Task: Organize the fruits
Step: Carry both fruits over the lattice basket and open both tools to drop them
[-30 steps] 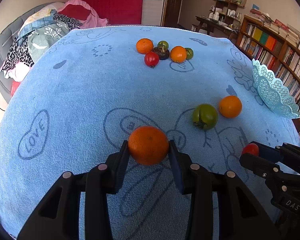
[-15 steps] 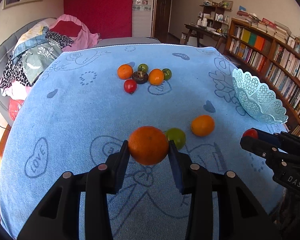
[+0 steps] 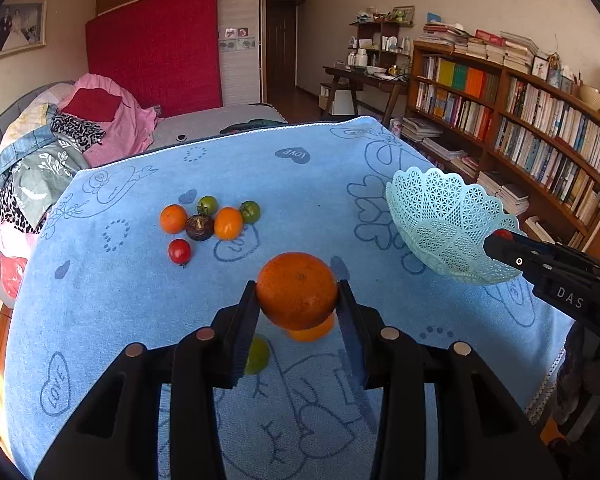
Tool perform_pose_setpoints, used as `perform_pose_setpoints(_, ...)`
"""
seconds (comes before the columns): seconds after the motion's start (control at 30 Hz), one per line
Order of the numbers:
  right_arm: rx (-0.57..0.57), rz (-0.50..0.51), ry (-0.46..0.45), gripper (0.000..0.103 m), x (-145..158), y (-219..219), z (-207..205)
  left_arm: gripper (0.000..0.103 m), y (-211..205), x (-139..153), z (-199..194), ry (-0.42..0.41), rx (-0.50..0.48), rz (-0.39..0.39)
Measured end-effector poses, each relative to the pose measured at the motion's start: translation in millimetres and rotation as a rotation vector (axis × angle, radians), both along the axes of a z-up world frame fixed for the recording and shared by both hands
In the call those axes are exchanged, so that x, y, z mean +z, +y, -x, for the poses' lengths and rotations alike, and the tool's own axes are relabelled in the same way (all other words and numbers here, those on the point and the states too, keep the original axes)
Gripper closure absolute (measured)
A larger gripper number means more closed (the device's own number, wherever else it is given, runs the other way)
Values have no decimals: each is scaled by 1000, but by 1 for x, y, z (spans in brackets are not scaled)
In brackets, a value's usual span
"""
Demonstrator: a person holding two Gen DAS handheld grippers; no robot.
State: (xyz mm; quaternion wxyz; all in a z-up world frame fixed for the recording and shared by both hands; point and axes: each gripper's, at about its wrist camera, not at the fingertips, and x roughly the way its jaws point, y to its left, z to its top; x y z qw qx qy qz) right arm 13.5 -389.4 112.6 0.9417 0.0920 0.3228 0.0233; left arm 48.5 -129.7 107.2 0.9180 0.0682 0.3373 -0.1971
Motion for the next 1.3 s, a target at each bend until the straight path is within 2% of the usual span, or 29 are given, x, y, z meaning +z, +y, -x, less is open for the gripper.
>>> perform_pose_setpoints(0.27,-91,-11,20,72,-8,-41,-5,63,-49,2,-16,12,-90,45)
perform_pose_setpoints(0.53,-137,-25,45,72,-17,-58,-10,63,-96,-3,-29,16,-163,40)
perform_pose_setpoints(1.03,-176,-41,60,72,-24,-76,-15,63,-138,-22,-46,65,-236,8)
perform_pose_setpoints(1.07,-178,-39,59,72,-23,-76,-15,60,-138,-22,-46,64,-233,9)
perform_pose_setpoints(1.1,-181,-39,59,71,-23,-77,-15,52,-139,-21,-46,62,-231,12)
perform_pose_setpoints(1.13,-185,-43,56,69,-23,-78,-15,26,-138,-19,-46,54,-226,20)
perform_pose_setpoints(1.17,-191,-48,52,55,-23,-79,-14,16,-135,-17,-45,37,-215,31)
perform_pose_setpoints(1.2,-182,-63,41,51,-22,-79,-13,13,-133,-14,-44,17,-204,40)
perform_pose_setpoints(1.3,-207,-28,21,41,-17,-76,-9,13,-127,-9,-45,2,-185,40)
